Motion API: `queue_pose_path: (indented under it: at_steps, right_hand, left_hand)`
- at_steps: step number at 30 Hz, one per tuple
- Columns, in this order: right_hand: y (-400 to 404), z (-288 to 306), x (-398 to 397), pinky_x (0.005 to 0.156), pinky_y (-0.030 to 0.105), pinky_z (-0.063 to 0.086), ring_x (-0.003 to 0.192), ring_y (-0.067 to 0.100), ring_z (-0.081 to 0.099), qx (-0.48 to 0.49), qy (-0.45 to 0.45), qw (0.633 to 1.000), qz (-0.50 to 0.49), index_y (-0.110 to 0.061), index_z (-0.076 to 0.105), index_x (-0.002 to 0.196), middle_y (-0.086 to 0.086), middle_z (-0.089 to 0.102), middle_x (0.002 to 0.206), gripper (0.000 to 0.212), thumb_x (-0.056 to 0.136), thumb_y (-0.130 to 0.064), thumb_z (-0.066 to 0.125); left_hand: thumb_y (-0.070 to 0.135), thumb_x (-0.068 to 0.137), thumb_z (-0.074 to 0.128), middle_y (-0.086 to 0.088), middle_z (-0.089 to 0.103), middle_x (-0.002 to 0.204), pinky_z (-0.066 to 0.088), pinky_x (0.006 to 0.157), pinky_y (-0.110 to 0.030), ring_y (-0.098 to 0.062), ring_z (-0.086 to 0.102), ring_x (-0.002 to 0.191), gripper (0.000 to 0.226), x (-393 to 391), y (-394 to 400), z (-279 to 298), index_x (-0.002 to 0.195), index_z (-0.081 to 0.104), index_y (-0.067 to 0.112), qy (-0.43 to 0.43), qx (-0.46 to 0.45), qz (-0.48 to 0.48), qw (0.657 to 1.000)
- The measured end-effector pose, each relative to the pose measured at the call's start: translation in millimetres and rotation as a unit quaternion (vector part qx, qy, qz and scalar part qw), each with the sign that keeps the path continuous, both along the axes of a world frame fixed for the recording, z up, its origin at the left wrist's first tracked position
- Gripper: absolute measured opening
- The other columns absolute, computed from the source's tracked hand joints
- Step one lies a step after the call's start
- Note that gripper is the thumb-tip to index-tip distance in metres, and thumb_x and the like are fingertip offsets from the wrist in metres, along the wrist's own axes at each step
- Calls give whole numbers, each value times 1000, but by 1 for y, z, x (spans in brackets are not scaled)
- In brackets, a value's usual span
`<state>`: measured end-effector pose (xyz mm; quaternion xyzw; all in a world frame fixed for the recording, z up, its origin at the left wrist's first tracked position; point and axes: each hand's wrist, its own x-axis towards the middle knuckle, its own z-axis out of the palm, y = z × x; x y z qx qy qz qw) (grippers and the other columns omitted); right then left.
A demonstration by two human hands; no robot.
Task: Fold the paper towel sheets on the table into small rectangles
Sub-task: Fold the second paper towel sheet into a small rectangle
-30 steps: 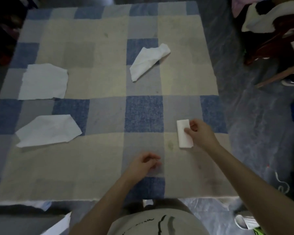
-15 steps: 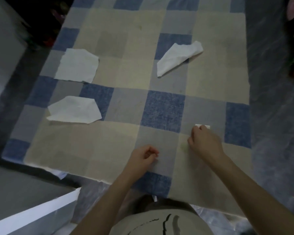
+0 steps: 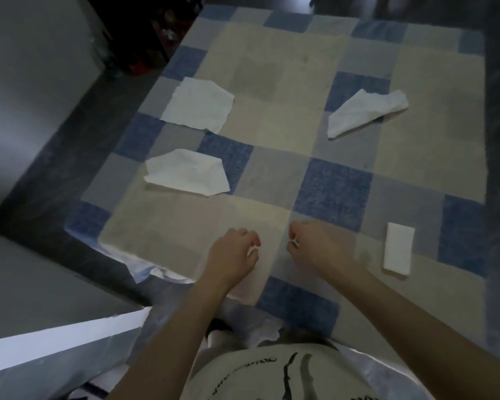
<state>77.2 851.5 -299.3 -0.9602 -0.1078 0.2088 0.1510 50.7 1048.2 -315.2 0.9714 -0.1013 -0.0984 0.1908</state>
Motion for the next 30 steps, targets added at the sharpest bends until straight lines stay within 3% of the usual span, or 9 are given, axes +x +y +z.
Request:
queue_pose_path:
  at_steps: [7, 17, 23, 27, 30]
  right_hand:
    - [103, -3, -17, 77, 33, 44, 97, 24, 56, 2, -3, 1000, -10, -18, 55, 104, 4, 59, 104, 19, 91, -32, 49]
    - [263, -12, -42, 84, 34, 49, 96, 21, 57, 2, 25, 1000, -10, -21, 55, 110, 3, 58, 108, 23, 90, -31, 51]
    - [310, -15, -53, 82, 34, 49, 97, 24, 56, -1, 45, 999, 9, -18, 54, 113, 5, 57, 109, 25, 91, -29, 50]
    - [305, -18, -44, 81, 35, 49, 95, 24, 57, -4, 54, 998, -12, -18, 55, 112, 6, 58, 106, 24, 90, -29, 51]
    - [293, -22, -24, 80, 33, 47, 96, 25, 58, -4, 44, 998, -52, -18, 55, 111, 6, 59, 107, 24, 89, -27, 52]
  left_hand:
    - [31, 89, 55, 5, 59, 108, 45, 83, -35, -18, 52, 102, 18, -15, 104, 13, 105, 61, 26, 6, 2, 16, 1000]
    - [31, 87, 57, 2, 59, 105, 42, 76, -31, -18, 54, 99, 17, -51, 291, 7, 102, 62, 22, 51, -16, 99, 994]
    - [28, 95, 52, -2, 58, 115, 40, 85, -31, -21, 55, 110, 24, -61, 317, 0, 112, 59, 13, 112, -47, 97, 988]
    - [25, 94, 51, -8, 58, 112, 44, 86, -35, -26, 56, 106, 24, -50, 314, -9, 111, 58, 8, 154, -94, 115, 977]
    - [30, 89, 54, -4, 62, 105, 49, 83, -40, -24, 58, 99, 22, -38, 309, -16, 106, 58, 16, 157, -120, 128, 972]
